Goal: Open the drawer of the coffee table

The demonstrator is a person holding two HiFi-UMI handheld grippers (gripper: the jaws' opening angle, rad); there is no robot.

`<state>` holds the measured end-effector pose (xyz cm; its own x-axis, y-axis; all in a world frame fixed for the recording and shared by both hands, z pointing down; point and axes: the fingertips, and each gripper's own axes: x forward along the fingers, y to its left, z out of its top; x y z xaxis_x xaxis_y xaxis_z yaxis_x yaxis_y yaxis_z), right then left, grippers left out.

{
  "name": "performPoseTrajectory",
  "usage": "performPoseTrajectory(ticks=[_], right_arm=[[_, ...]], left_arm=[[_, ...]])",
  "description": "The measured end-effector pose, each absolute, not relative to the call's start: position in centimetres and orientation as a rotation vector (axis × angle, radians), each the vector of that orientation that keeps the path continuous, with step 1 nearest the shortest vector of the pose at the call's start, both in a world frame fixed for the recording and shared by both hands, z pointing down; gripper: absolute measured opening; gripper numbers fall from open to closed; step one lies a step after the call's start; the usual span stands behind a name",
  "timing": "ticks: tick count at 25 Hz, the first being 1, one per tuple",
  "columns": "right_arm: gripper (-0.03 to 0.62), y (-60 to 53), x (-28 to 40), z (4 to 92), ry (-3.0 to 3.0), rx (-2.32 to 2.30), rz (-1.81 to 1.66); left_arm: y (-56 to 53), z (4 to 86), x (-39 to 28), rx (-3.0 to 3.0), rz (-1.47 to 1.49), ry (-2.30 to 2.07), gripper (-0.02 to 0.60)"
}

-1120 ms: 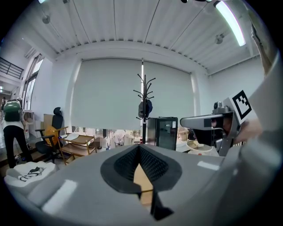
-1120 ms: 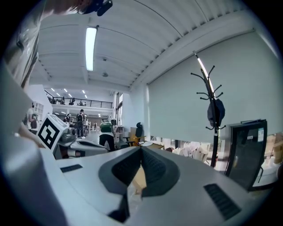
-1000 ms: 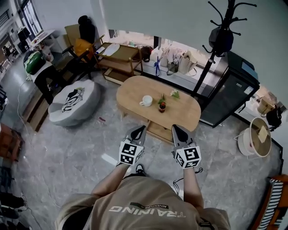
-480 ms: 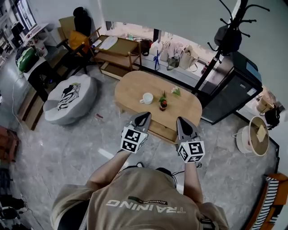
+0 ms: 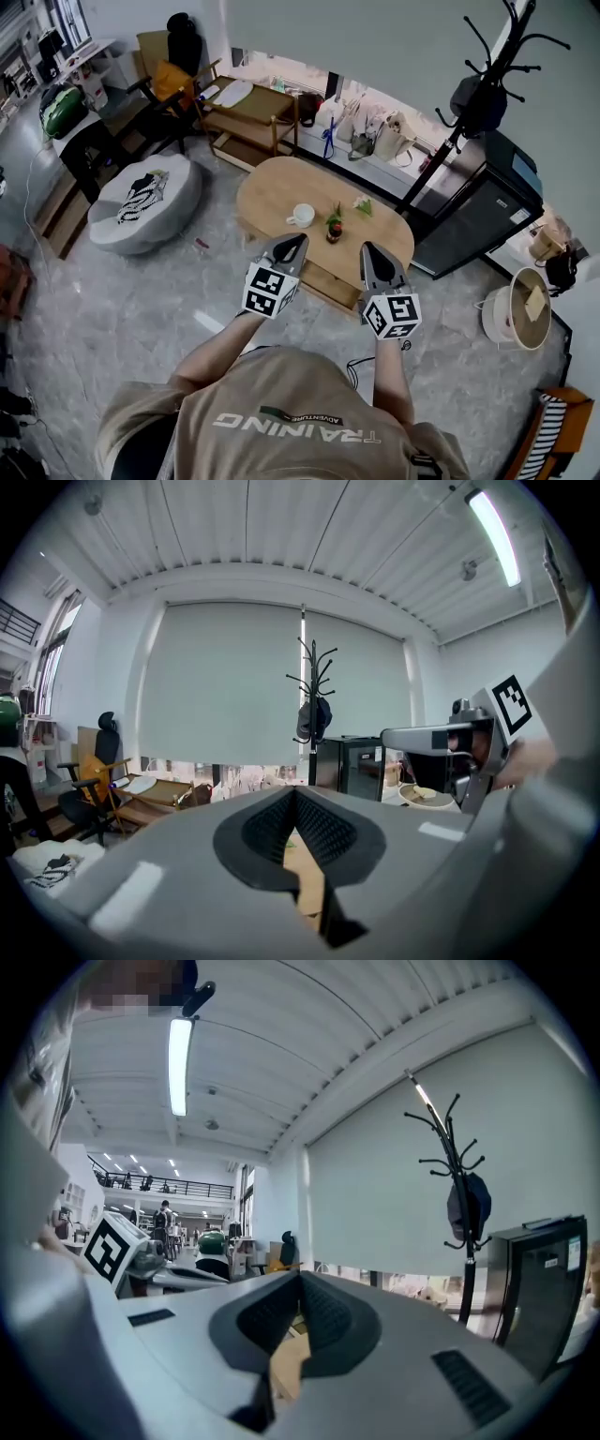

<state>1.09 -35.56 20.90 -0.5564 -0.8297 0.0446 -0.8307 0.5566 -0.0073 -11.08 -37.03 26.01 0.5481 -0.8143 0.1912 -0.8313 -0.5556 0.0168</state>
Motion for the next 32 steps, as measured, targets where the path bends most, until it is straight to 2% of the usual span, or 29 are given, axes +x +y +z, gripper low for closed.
performPoseTrajectory(ticks=[15, 25, 32], right_arm=[[0.006, -32.5, 5.8, 20.9, -2.650, 1.523, -0.011], [0.006, -31.2, 4.2, 21.0, -2.659, 1.508, -0.033], [0.006, -33.1, 3.6, 17.2, -2.662, 1.563, -0.131]], left_arm=[[-34.2, 24.1, -7.5, 2.719, 0.244, -1.442, -0.009], [-33.0, 24.3, -8.1, 2.698, 0.229, -1.442, -0.009], [-34.8, 19.6, -7.7, 2.752, 0.124, -1.459, -0.009]])
